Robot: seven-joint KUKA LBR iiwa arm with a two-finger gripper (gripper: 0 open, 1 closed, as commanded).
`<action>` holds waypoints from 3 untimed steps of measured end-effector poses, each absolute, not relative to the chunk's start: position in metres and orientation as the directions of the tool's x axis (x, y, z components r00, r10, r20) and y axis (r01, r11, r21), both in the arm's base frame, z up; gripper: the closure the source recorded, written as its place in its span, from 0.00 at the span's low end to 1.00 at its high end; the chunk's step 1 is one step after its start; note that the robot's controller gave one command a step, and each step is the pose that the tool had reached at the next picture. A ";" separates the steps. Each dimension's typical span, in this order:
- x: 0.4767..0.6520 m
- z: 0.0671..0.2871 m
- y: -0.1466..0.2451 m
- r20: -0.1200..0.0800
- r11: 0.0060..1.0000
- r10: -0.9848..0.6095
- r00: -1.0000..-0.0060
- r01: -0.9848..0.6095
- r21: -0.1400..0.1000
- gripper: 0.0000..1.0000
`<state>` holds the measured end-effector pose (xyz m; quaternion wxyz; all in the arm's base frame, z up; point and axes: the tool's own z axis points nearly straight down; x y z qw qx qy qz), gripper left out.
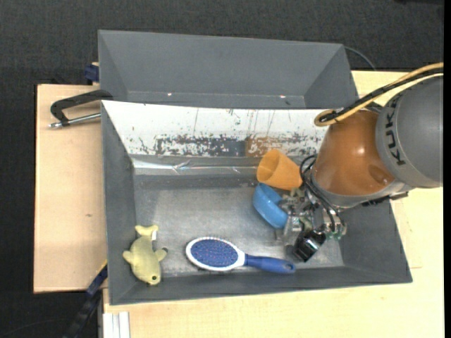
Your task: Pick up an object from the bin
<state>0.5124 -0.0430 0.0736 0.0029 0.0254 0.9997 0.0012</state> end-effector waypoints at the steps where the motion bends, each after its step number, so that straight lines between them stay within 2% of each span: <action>1: 0.551 0.217 -0.078 -0.016 1.000 0.015 -1.000 0.015 -0.002 1.00; 2: 0.558 0.082 -0.112 -0.003 0.843 -0.538 -0.843 -0.538 0.000 1.00; 3: 0.574 0.340 -0.109 -0.011 0.726 -0.688 -0.725 -0.688 -0.013 1.00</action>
Offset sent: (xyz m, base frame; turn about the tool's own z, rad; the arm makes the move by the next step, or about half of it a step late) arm 0.0350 -0.0342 0.1374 -0.0378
